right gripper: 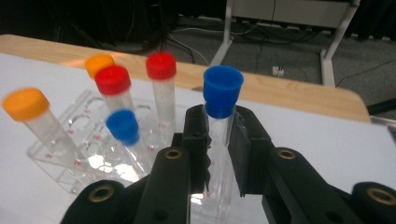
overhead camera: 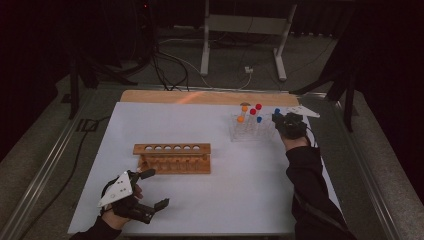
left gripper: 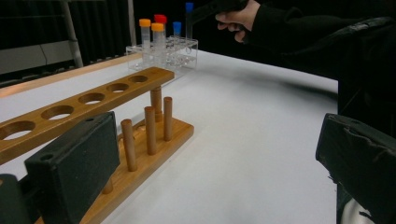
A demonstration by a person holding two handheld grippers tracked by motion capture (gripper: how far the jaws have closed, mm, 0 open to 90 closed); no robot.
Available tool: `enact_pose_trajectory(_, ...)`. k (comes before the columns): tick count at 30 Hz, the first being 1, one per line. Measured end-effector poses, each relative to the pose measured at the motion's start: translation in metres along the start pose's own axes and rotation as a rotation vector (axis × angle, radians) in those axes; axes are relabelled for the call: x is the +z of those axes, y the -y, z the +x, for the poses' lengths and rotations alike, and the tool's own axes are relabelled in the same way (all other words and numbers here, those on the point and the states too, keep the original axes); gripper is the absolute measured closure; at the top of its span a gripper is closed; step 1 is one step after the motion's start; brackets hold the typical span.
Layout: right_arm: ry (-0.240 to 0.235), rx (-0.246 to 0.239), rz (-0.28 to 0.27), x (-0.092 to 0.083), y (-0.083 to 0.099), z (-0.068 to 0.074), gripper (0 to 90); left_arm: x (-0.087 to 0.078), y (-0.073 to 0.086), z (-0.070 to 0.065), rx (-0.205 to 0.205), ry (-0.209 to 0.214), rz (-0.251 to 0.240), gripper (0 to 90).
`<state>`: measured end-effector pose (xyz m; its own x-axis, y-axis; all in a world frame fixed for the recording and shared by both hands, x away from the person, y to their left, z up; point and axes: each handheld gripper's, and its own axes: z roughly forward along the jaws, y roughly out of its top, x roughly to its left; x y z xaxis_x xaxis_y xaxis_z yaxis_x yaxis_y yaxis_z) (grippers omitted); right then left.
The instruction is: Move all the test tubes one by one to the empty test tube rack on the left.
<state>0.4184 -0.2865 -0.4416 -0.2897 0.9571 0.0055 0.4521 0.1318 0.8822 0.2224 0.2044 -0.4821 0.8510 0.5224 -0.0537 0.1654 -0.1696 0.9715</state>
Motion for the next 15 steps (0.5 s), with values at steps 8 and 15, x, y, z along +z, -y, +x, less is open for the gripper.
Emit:
enact_pose_trajectory(8,0.005,-0.049,-0.03,-0.019,-0.024,0.003,76.9,0.002,0.0,-0.001,0.005,0.009,0.015,0.6)
enact_pose_trajectory(15,-0.049,-0.087,-0.057,-0.04,-0.038,0.011,76.8,0.002,-0.001,-0.001,-0.025,0.007,0.022,0.5)
